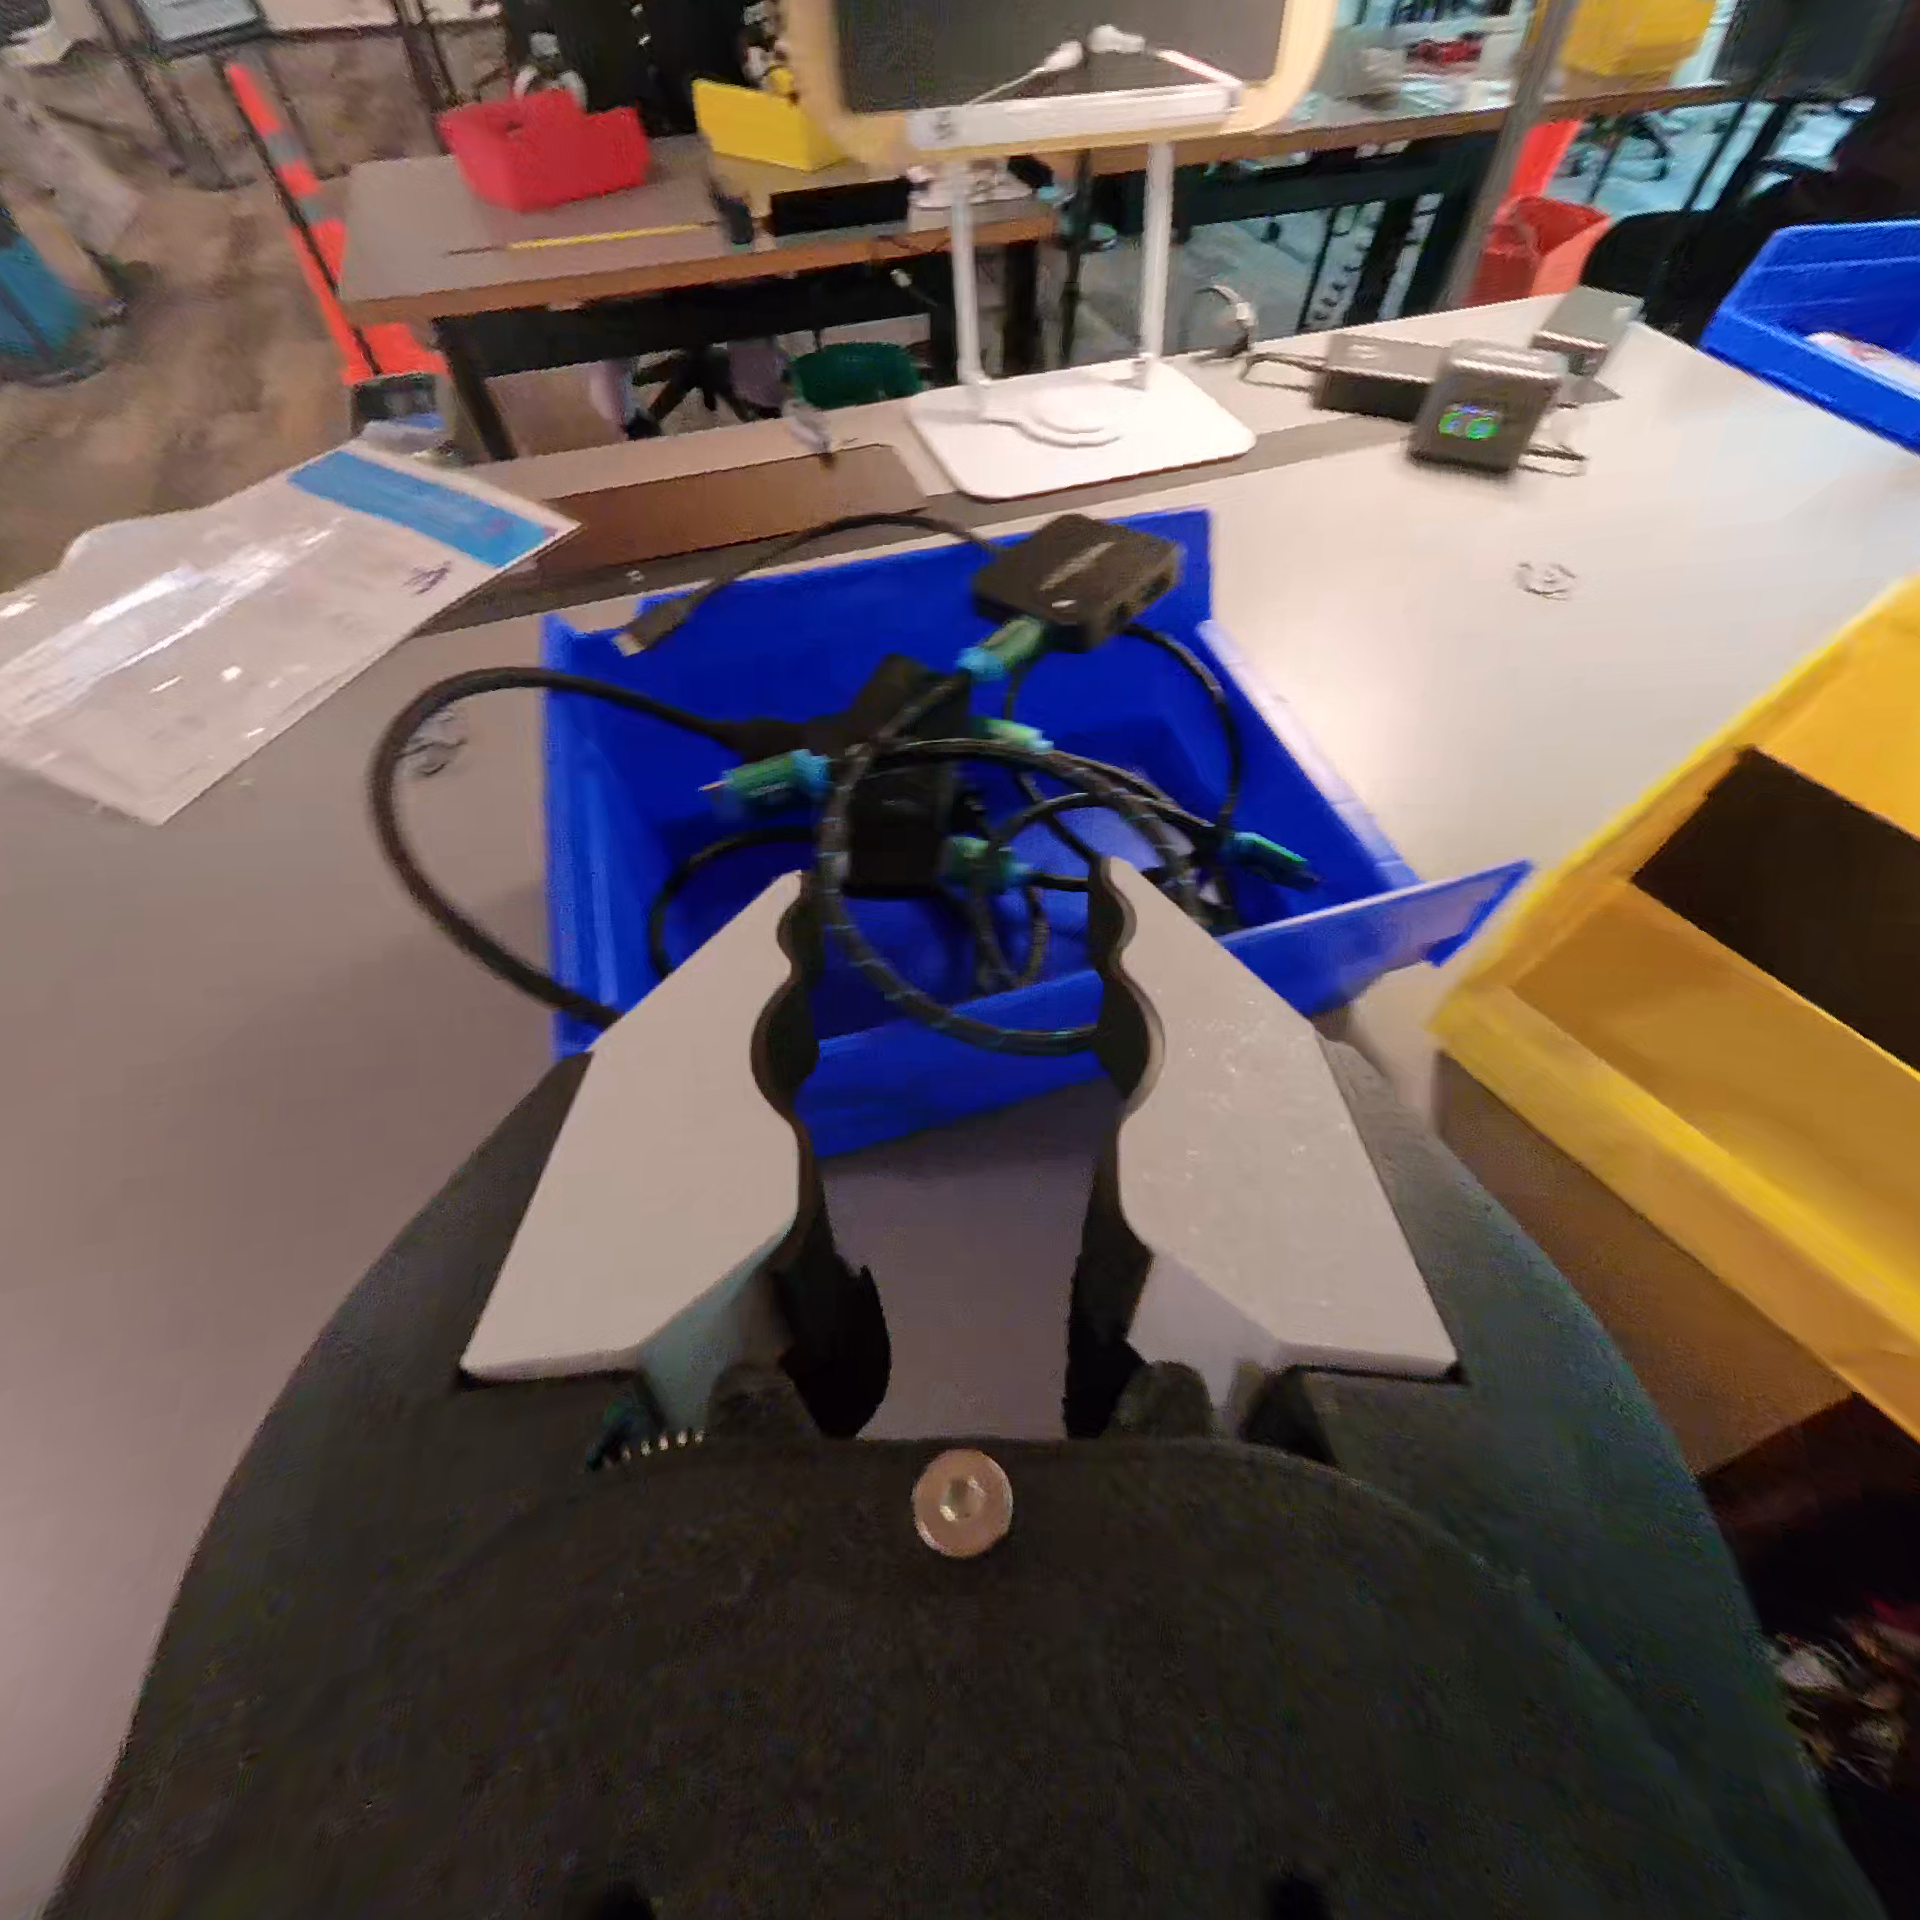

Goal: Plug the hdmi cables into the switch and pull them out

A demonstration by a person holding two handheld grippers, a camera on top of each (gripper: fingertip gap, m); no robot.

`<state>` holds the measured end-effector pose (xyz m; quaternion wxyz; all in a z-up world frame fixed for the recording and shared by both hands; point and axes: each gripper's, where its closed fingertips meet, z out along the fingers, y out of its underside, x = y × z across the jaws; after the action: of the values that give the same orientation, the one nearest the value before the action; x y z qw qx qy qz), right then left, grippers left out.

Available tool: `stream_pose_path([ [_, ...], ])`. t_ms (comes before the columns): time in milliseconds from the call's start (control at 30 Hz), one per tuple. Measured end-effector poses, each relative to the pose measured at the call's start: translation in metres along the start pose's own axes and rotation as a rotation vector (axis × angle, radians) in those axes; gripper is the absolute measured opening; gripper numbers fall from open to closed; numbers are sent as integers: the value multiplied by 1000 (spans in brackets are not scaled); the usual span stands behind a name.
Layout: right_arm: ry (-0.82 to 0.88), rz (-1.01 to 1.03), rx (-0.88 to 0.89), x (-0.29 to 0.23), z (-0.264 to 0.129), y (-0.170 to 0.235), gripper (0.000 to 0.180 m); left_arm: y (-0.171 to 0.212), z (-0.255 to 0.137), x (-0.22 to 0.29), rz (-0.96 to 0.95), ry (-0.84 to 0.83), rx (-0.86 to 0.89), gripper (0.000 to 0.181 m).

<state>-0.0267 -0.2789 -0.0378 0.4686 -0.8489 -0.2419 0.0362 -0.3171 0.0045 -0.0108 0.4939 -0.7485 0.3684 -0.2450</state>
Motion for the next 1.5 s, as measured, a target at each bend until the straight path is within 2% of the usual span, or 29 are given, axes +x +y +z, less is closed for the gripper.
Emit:
stream_pose_path([
  [67, -8, 15, 21, -25, 1, -2, 56, 3, 4, 25, -11, 9, 14, 55],
  [100, 25, 42, 38, -31, 0, -1, 57, 7, 7, 34, -26, 0, 14, 63],
  [200, 102, 128, 152, -50, -4, -1, 58, 11, 16, 50, -53, -98, 108, 63],
  [333, 136, 124, 213, -86, 7, 3, 59, 11, 45, 114, 170, -7, 150, 50],
  [467, 215, 118, 255, -109, 12, -4, 64, 21, 80, 138, 356, -1, 16, 63],
  [533, 262, 110, 275, -116, 17, -9, 65, 22, 92, 140, 420, -17, -23, 62],
  [600, 343, 88, 253, -115, 26, -12, 74, 20, 101, 140, 437, -37, -41, 62],
  [667, 430, 50, 232, -109, 32, -15, 74, 17, 108, 144, 449, -27, -38, 58],
  [733, 500, 29, 217, -99, 33, -12, 65, 21, 111, 146, 448, -16, -53, 48],
  [800, 562, 13, 211, -84, 27, -5, 56, 28, 109, 143, 474, -13, -76, 48],
  [867, 624, -15, 202, -66, 19, 4, 42, 32, 104, 146, 432, 59, -71, 39],
  [1000, 607, -54, 204, -39, 12, 15, 28, 40, 93, 135, 416, 113, -86, 37],
  [1100, 571, -46, 193, -20, 7, 24, 27, 49, 81, 113, 429, 88, -139, 37],
  [1167, 547, 21, 204, -16, 1, 29, 38, 52, 67, 90, 453, 2, -169, 48],
  [1233, 526, 91, 258, -24, -5, 27, 58, 48, 47, 75, 400, -85, -122, 63],
  [1333, 558, 221, 396, -51, -6, 20, 94, 38, 23, 73, 121, -160, 83, 77],
  [1400, 596, 241, 461, -74, 1, 14, 103, 46, 23, 74, 44, -234, 148, 85],
  [1500, 704, 174, 417, -85, 19, 12, 117, 58, 39, 72, 21, -339, 147, 97],
])
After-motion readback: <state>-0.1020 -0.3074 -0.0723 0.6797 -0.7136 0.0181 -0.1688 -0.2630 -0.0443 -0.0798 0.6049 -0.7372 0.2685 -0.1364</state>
